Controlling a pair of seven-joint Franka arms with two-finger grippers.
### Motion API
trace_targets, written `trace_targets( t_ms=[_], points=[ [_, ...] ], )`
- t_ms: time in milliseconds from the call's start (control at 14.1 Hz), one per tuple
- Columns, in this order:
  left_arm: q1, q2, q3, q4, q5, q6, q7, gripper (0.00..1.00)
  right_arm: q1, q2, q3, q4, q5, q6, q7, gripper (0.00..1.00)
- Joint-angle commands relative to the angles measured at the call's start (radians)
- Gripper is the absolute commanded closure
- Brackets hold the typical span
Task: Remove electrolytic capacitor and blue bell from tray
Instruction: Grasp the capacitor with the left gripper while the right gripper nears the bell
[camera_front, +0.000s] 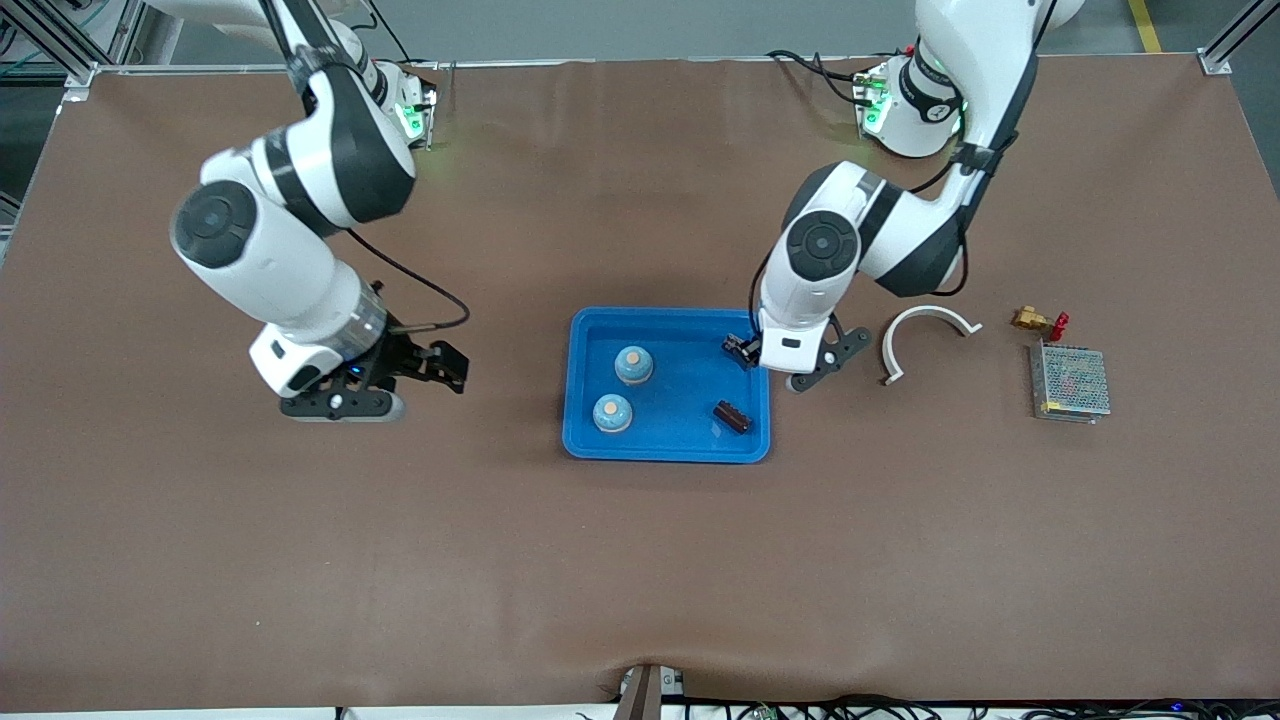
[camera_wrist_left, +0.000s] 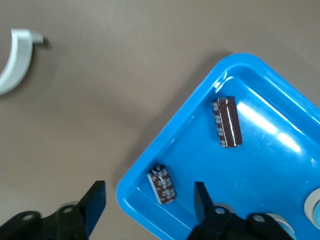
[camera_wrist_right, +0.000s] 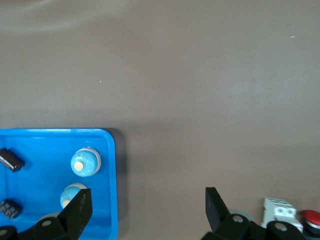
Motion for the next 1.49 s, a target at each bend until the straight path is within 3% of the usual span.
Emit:
trace_targets(
  t_ms=[0,212,566,1416],
  points=[
    [-0.027,0.026,0.009,-0.003,0.027,0.028,-0.117,0.24,0.013,0.048,-0.010,0.019,0.024,0.031,0.027,0.00],
    [-0.052,0.077,0.010,0.000,0.027,0.079,-0.175,0.25,0.062,0.086,-0.010,0.023,0.012,0.050,0.102,0.00],
    [-0.090,0.143,0.012,0.016,0.068,0.130,-0.283,0.26,0.142,0.212,-0.013,0.137,-0.016,0.048,0.214,0.00],
    [-0.092,0.190,0.015,0.017,0.070,0.123,-0.318,0.34,0.178,0.261,-0.013,0.148,-0.044,0.065,0.220,0.00]
  ],
)
